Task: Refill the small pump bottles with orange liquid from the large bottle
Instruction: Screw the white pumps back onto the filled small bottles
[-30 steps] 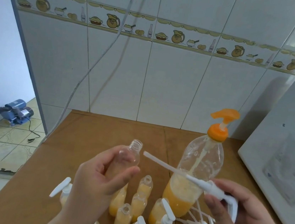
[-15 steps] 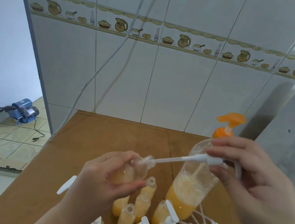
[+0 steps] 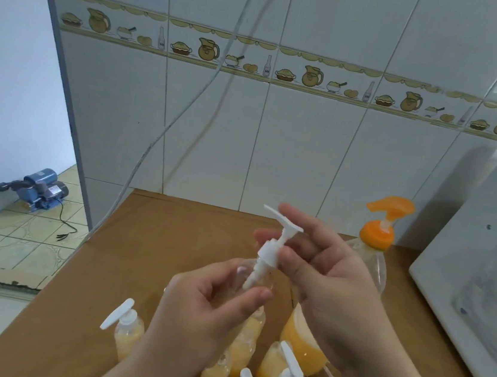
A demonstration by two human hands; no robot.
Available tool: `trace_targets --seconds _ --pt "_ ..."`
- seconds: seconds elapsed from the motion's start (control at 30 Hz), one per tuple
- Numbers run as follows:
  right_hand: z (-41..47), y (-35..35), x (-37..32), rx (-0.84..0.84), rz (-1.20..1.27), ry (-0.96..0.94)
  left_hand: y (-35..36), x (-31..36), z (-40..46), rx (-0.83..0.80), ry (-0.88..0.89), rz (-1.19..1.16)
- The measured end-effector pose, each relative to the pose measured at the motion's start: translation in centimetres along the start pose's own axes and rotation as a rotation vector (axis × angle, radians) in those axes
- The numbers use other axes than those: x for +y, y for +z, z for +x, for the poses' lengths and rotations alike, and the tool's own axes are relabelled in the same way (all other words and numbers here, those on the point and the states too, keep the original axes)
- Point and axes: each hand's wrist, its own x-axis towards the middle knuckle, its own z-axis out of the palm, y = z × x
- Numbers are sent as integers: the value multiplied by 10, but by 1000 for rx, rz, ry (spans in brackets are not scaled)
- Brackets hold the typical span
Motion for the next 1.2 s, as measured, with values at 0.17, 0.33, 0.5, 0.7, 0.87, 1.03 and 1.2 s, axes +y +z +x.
trace_targets --seconds 0.17,0.33,0.5,0.7,0.87,1.03,1.2 --pt "5 3 7 49 91 78 2 -2 -2 -39 -90 -64" --pt "7 8 9 97 83 109 4 -3 -2 -65 -124 -72" --pt "4 3 9 83 231 115 4 -4 2 -51 -132 -81" --pt "6 6 14 94 18 76 5 -4 5 -74 -78 -6" --pt "4 -1 9 14 192 110 3 -6 6 -52 -115 -11" --pt "7 -1 9 14 -57 159 5 -8 1 -52 -134 3" --pt "11 2 9 128 -18 191 -3 -18 5 -14 29 290"
